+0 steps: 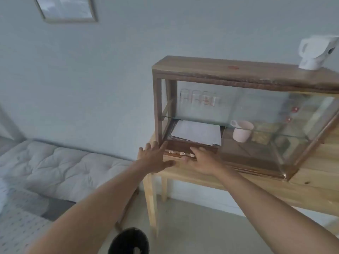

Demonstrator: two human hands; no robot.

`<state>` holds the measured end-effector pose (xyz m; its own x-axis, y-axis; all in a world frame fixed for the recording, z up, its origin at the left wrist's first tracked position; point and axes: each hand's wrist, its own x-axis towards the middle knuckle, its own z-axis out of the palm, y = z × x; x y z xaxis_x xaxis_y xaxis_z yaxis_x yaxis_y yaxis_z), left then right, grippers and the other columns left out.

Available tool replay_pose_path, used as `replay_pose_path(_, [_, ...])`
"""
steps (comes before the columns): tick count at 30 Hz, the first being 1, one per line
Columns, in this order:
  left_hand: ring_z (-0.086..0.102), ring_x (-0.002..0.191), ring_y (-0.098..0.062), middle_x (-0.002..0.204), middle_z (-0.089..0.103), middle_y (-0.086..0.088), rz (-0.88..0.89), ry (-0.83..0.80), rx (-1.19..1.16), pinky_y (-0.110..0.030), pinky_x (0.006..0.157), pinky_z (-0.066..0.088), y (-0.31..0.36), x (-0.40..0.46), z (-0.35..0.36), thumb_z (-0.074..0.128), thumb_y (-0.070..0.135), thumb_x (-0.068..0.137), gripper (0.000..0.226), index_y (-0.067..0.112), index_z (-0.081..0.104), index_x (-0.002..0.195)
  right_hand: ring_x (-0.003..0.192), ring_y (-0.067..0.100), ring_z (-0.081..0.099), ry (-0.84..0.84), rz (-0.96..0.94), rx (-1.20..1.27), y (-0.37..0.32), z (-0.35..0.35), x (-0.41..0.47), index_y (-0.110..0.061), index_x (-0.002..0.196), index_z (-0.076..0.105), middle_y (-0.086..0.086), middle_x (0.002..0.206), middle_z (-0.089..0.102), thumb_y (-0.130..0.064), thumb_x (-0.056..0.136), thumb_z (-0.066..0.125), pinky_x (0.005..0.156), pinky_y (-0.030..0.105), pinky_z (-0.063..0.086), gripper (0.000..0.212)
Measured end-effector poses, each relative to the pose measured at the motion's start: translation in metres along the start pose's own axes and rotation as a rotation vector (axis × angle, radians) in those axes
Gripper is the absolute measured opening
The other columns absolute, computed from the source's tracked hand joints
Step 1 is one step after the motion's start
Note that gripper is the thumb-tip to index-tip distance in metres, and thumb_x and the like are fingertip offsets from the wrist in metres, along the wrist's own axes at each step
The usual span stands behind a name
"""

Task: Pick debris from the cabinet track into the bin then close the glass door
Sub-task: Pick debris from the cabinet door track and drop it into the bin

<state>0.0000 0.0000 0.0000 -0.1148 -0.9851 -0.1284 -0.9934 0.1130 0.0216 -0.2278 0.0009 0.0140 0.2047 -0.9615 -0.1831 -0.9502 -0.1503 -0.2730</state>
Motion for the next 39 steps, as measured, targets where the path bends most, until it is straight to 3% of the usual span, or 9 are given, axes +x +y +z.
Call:
replay_pose_path(9, [0.061,0.128,-0.036,0.144,0.06,-0.01,-0.086,-0.002,-0.084,-0.049,0.098,0.05,-0.024,0.051,0.039,0.045,0.082,0.095,0.084,0.041,0.028,0.166,0.137,0.03,0.057,0.013,-0.128,0.002,-0.018,0.026,0.077,-0.031,0.151,0.058,0.002,0.138,0.06,-0.074,0.098,0.046,0.104,0.047,0.051,0.069])
replay_pose_path(13, [0.066,0.122,-0.036,0.135,0.066,-0.006,-0.094,0.016,-0.128,-0.045,0.088,0.054,-0.026,0.064,0.049,0.045,0.071,0.101,0.065,0.042,0.042,0.159,0.131,0.031,0.057,0.012,-0.196,-0.017,-0.018,0.035,0.099,-0.034,0.149,0.062,0.003,0.128,0.059,-0.058,0.102,0.057,0.101,0.045,0.052,0.053])
replay_pose_path(18, [0.07,0.114,-0.035,0.126,0.074,-0.002,-0.11,0.093,-0.148,-0.04,0.077,0.053,-0.03,0.073,0.057,0.053,0.047,0.106,0.036,0.047,0.062,0.141,0.118,0.031,0.059,0.048,-0.277,-0.015,-0.014,0.045,0.115,-0.037,0.131,0.076,-0.004,0.1,0.047,-0.045,0.102,0.064,0.087,0.041,0.049,0.032])
replay_pose_path(21, [0.072,0.104,-0.036,0.112,0.077,-0.004,-0.128,0.146,-0.123,-0.036,0.068,0.042,-0.03,0.075,0.06,0.056,0.045,0.108,0.029,0.047,0.069,0.134,0.113,0.029,0.058,0.09,-0.296,0.02,-0.012,0.049,0.117,-0.038,0.131,0.077,-0.006,0.098,0.048,-0.045,0.101,0.067,0.084,0.04,0.049,0.032])
replay_pose_path(27, [0.072,0.097,-0.037,0.1,0.077,-0.003,-0.172,0.218,-0.107,-0.035,0.067,0.038,-0.031,0.078,0.061,0.06,0.039,0.105,0.021,0.04,0.078,0.116,0.107,0.025,0.058,0.16,-0.303,0.108,-0.009,0.053,0.116,-0.037,0.124,0.081,-0.008,0.095,0.05,-0.042,0.099,0.072,0.084,0.04,0.053,0.027])
replay_pose_path(35, [0.074,0.099,-0.033,0.108,0.081,0.0,-0.157,0.326,-0.174,-0.035,0.068,0.046,-0.032,0.066,0.061,0.061,0.042,0.106,0.025,0.045,0.077,0.126,0.104,0.022,0.063,0.174,-0.223,0.244,-0.016,0.059,0.117,-0.028,0.097,0.082,-0.011,0.093,0.055,-0.029,0.094,0.078,0.081,0.037,0.052,0.006])
replay_pose_path(39, [0.074,0.102,-0.032,0.111,0.082,0.001,-0.176,0.344,-0.262,-0.036,0.072,0.051,-0.037,0.051,0.058,0.062,0.044,0.106,0.026,0.046,0.076,0.127,0.102,0.024,0.065,0.162,-0.185,0.22,-0.018,0.061,0.122,-0.025,0.091,0.08,-0.009,0.094,0.057,-0.026,0.095,0.075,0.081,0.037,0.052,0.007])
